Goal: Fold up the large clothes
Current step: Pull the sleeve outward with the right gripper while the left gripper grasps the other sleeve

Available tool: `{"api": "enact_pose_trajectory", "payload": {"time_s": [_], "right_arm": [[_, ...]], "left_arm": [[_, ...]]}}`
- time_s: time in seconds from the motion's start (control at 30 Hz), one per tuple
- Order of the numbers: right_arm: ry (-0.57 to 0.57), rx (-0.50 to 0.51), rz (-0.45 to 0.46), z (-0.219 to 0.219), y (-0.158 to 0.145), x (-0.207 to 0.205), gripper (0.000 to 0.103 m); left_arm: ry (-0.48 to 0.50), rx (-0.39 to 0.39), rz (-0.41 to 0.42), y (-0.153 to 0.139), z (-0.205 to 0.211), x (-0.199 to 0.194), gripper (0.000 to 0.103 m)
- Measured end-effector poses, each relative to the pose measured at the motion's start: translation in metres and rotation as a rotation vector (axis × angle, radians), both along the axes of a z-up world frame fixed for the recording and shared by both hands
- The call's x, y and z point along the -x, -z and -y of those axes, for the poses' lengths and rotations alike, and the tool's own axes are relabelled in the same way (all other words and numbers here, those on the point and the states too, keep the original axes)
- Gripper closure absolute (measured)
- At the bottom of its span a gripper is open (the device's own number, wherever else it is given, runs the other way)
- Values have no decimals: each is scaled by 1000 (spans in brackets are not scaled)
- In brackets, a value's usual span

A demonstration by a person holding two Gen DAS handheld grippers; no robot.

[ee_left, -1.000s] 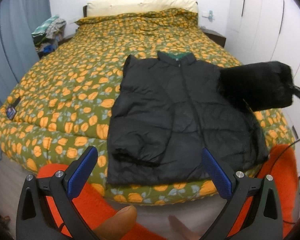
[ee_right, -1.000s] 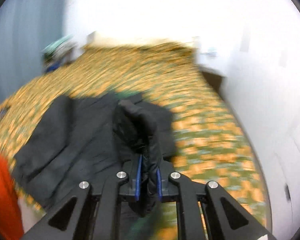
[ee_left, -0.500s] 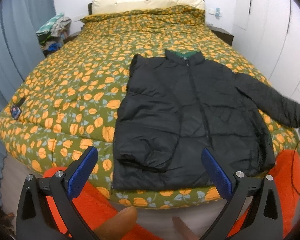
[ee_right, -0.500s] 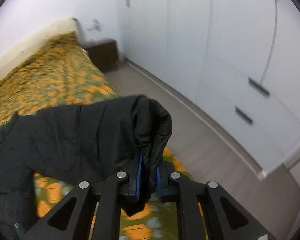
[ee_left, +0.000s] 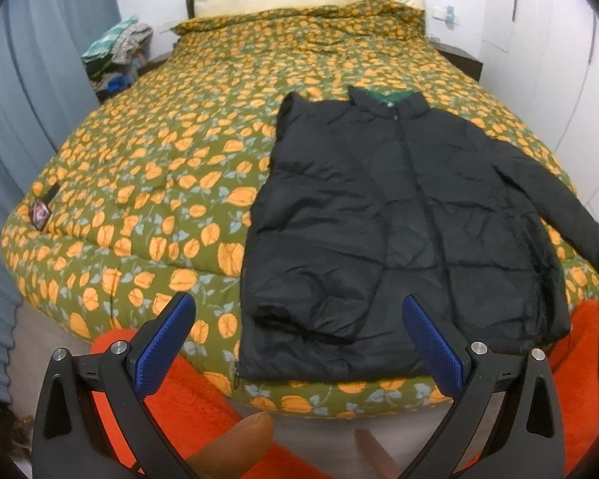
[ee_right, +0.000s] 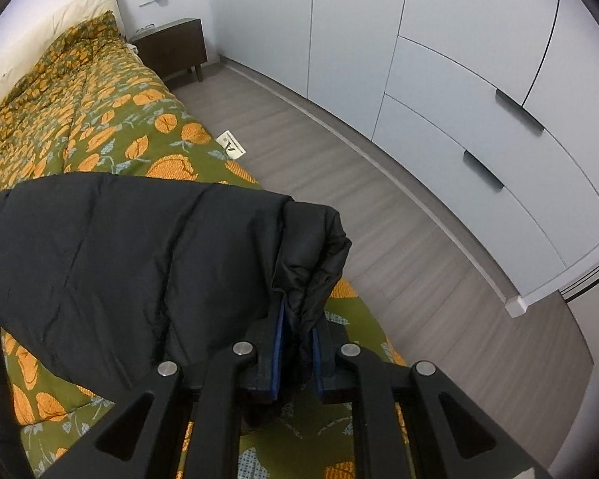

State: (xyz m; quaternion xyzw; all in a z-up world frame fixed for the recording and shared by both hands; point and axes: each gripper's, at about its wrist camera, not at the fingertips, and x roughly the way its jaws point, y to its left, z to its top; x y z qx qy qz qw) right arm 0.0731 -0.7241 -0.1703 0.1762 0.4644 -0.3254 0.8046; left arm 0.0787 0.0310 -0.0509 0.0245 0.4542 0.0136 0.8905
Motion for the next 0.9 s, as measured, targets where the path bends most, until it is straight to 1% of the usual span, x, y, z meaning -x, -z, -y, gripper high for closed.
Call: {"api": "enact_pose_trajectory", "payload": {"time_s": [0.07, 0.13, 0.17, 0.2, 0.23, 0.27, 0.3, 0.4, 0.47, 0.5, 0.57, 0.6, 0.63, 0.67, 0.7, 0.73, 0.77, 0.8, 0.9], "right_arm": [[-3, -16, 19, -1, 1, 0, 87], [1, -28, 42, -1, -3, 8, 82], [8, -27, 48, -2, -5, 11, 68], [23, -7, 56, -3, -11, 19, 48], [32, 5, 72, -5, -16, 25, 40], [35, 7, 92, -8, -21, 31, 29], [35, 8, 116, -11, -28, 38, 27], [27, 23, 164, -29, -50, 56, 27], [8, 16, 189, -44, -60, 62, 27], [-12, 8, 210, -55, -67, 63, 27], [-70, -3, 251, -79, -80, 63, 27], [-121, -8, 277, -98, -90, 60, 27], [-157, -10, 296, -112, -97, 57, 27], [-193, -10, 313, -126, -104, 55, 27], [-249, -5, 330, -147, -113, 51, 27], [-282, 1, 338, -160, -119, 49, 27], [-329, 11, 345, -178, -126, 46, 27], [-389, 27, 347, -199, -133, 43, 27], [-519, 58, 349, -244, -145, 39, 27]], "left_arm": [[-28, 12, -13, 6, -13, -5, 0], [-65, 52, -27, 12, -31, -9, 0], [-76, 71, -35, 15, -38, -11, 0], [-80, 97, -47, 19, -46, -14, 0], [-71, 122, -60, 23, -51, -18, 0], [-56, 140, -67, 26, -54, -20, 0], [-32, 165, -83, 33, -56, -26, 0], [4, 234, -149, 57, -56, -42, 0], [16, 263, -183, 74, -50, -54, 0], [25, 265, -203, 85, -45, -62, 0], [26, 205, -251, 111, -31, -78, 1], [21, 172, -271, 121, -26, -84, 3], [14, 147, -277, 127, -23, -86, 23], [3, 123, -271, 130, -19, -87, 45], [-10, 114, -256, 128, -20, -85, 58], [-17, 132, -237, 121, -23, -83, 79], [-20, 181, -224, 110, -30, -82, 86], [-31, 194, -210, 100, -37, -80, 87], [-75, 159, -119, 57, -69, -74, 88]]}}
